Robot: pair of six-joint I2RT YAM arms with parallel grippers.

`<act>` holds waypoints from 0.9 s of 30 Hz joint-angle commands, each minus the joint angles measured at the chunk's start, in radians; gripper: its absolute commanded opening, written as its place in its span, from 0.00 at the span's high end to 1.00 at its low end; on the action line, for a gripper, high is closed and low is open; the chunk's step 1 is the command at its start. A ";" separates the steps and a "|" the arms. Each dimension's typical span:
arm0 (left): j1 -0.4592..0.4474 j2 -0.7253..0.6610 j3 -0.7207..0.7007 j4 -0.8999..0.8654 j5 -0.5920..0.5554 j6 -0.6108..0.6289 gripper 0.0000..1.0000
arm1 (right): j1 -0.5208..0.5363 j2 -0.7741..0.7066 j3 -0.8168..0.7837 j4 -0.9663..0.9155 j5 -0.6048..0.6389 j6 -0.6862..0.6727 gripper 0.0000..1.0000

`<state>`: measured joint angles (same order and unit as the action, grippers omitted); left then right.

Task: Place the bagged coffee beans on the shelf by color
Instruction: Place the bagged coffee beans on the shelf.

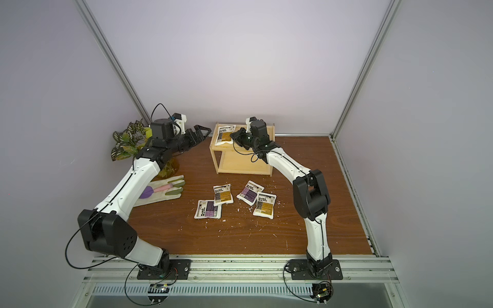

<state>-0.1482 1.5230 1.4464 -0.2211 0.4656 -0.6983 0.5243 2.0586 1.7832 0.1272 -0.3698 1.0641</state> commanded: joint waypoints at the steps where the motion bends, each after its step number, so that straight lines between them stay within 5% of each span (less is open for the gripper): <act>1: 0.014 -0.022 -0.002 0.017 -0.009 0.021 0.00 | 0.006 -0.009 0.049 0.014 0.011 0.006 1.00; 17: 0.015 -0.041 -0.035 0.025 -0.012 0.025 0.00 | 0.022 0.084 0.173 -0.043 0.011 0.002 0.97; 22: 0.014 -0.044 -0.043 0.025 -0.010 0.028 0.00 | 0.025 0.081 0.172 -0.050 0.012 -0.006 0.90; 27: 0.014 -0.046 -0.044 0.023 -0.014 0.029 0.00 | 0.025 0.069 0.167 -0.059 0.015 -0.019 0.73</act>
<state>-0.1482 1.5047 1.4082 -0.2134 0.4622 -0.6876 0.5358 2.1555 1.9205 0.0772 -0.3611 1.0641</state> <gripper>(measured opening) 0.995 0.257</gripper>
